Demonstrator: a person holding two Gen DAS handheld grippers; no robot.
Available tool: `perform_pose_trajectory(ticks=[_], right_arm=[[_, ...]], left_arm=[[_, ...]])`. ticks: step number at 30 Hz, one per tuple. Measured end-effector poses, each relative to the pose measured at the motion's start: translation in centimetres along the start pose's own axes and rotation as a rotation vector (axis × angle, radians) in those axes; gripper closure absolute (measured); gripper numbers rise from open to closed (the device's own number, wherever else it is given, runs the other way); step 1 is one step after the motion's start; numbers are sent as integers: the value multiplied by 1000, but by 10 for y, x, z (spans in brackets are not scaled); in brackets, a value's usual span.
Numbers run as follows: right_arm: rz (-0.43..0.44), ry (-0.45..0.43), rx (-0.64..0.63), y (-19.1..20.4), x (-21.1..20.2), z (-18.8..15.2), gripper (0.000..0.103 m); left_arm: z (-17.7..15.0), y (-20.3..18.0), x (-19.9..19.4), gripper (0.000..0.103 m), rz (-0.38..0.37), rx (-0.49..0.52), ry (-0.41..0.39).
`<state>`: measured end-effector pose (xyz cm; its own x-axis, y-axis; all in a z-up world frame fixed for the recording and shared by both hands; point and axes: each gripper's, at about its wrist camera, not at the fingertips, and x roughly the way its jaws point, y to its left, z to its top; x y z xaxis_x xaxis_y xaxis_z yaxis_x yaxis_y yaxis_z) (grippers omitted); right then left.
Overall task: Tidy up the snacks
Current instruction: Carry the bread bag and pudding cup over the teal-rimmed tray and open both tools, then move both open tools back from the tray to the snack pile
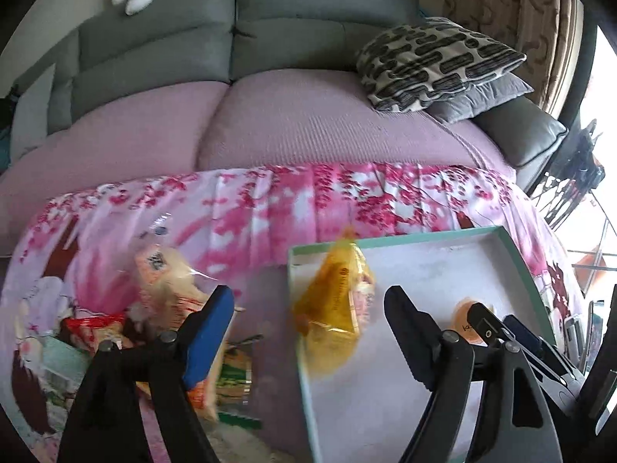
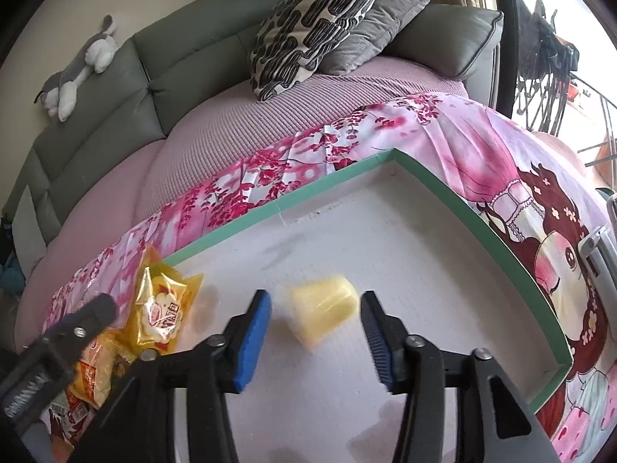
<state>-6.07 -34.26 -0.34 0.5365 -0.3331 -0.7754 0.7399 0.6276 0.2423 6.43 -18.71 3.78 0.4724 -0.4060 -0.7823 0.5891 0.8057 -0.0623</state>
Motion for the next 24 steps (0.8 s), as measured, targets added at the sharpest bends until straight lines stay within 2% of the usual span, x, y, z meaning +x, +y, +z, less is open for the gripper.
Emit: perform_pose_trajectory(ticks=[3,5,7,9,15,24], right_arm=[[-2,3,-16,4,-1,0,38],[-1,10,-26,7,0,-1,30],[8,12,-41,10,1,-2,12],[18,3,-54,12,1,-2,0],[8,-11,-97,20,0,-4,0],[19,-29,-103,23,-5,-3,0]], left_arm=[[0,7,0,14,36,-8,6],[-2,12,1,12,66,-18,7],[-3,17,3,6,97,-32,8],[-5,23,4,2,115,-56,12],[-7,27,10,2,148,-66,26],[-9,41,3,1,178,-139,22]])
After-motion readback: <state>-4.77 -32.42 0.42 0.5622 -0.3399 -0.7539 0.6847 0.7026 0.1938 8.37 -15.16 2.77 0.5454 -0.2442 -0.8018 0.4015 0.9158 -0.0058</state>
